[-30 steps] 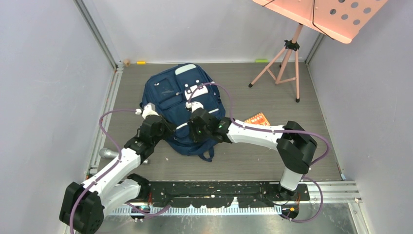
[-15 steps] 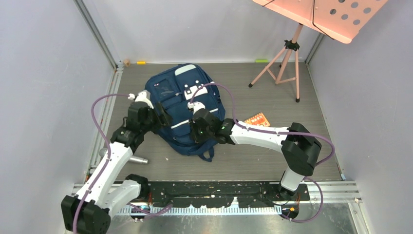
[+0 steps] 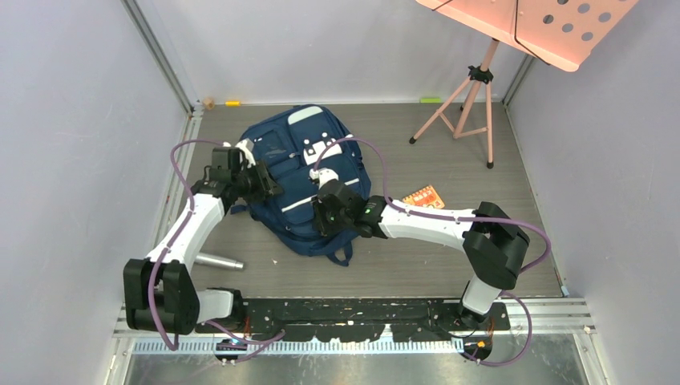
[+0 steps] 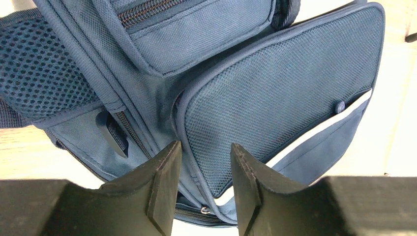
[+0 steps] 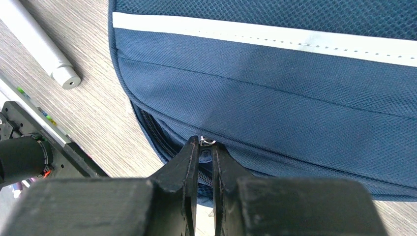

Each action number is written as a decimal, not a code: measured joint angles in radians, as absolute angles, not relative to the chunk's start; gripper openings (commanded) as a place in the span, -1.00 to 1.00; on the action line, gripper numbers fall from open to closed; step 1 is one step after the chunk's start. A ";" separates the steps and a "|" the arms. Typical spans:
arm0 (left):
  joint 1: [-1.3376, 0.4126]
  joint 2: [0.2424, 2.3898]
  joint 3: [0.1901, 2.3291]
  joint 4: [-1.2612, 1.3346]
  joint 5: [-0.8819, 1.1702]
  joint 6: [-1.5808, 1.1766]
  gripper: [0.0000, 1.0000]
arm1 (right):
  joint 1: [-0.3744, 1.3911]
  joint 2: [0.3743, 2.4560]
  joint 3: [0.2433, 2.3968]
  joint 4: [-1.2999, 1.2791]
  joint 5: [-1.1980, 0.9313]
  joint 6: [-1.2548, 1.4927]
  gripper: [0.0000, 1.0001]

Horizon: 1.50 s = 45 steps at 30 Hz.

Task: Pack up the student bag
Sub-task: Unzip the student bag at the center of the board.

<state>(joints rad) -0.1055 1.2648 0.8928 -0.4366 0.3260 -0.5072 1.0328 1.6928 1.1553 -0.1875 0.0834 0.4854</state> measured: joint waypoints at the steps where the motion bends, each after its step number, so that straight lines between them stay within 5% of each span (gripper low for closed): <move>1: -0.103 1.264 0.893 -0.436 0.327 -0.508 -0.05 | 1.033 1.692 1.153 -0.187 0.083 0.485 -0.99; 15: -0.102 1.205 0.871 -0.430 0.306 -0.489 -0.09 | 1.033 1.678 1.146 -0.187 0.081 0.496 -0.99; 23: -0.100 1.238 0.840 -0.407 0.326 -0.504 -1.00 | 1.048 1.678 1.146 -0.192 0.096 0.498 -0.99; 42: -0.113 1.056 0.721 -0.306 0.246 -0.619 -1.00 | 1.184 1.865 1.373 -0.223 0.220 0.551 -0.99; 45: -0.113 1.044 0.706 -0.288 0.224 -0.626 -1.00 | 1.186 1.892 1.407 -0.235 0.207 0.536 -0.84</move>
